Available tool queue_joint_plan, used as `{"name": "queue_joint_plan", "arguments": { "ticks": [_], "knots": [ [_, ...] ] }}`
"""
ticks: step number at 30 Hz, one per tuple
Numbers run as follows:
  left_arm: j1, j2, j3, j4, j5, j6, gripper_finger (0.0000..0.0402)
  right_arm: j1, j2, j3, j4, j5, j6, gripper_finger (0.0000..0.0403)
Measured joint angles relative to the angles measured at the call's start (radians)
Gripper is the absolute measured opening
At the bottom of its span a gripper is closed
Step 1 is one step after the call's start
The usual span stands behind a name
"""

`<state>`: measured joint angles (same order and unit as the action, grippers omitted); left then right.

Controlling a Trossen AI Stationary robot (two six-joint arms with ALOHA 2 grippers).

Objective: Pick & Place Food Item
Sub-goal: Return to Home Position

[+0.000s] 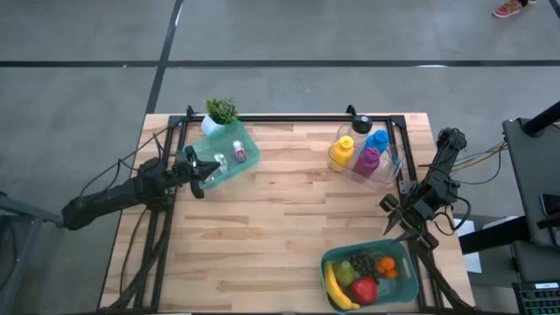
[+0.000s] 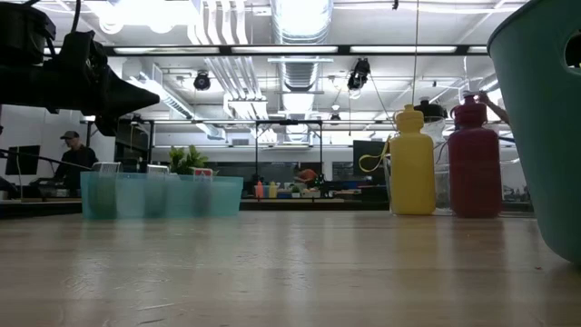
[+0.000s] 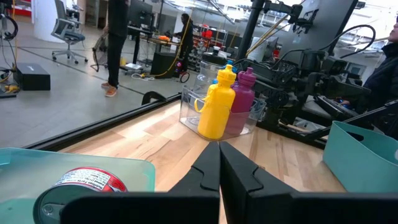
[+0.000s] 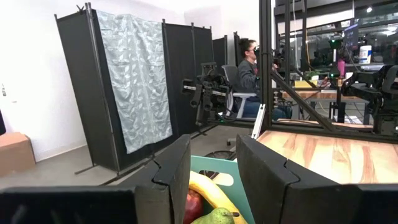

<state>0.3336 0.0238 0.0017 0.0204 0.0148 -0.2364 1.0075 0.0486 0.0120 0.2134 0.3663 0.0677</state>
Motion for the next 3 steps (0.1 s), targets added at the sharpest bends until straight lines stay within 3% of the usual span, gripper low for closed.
{"name": "queue_joint_plan", "arguments": {
  "ticks": [3],
  "knots": [
    [0.000,0.000,0.000,0.000,0.000,0.000,0.0000,0.000,0.000,0.000,0.000,0.000,0.000,0.0125]
  ]
}}
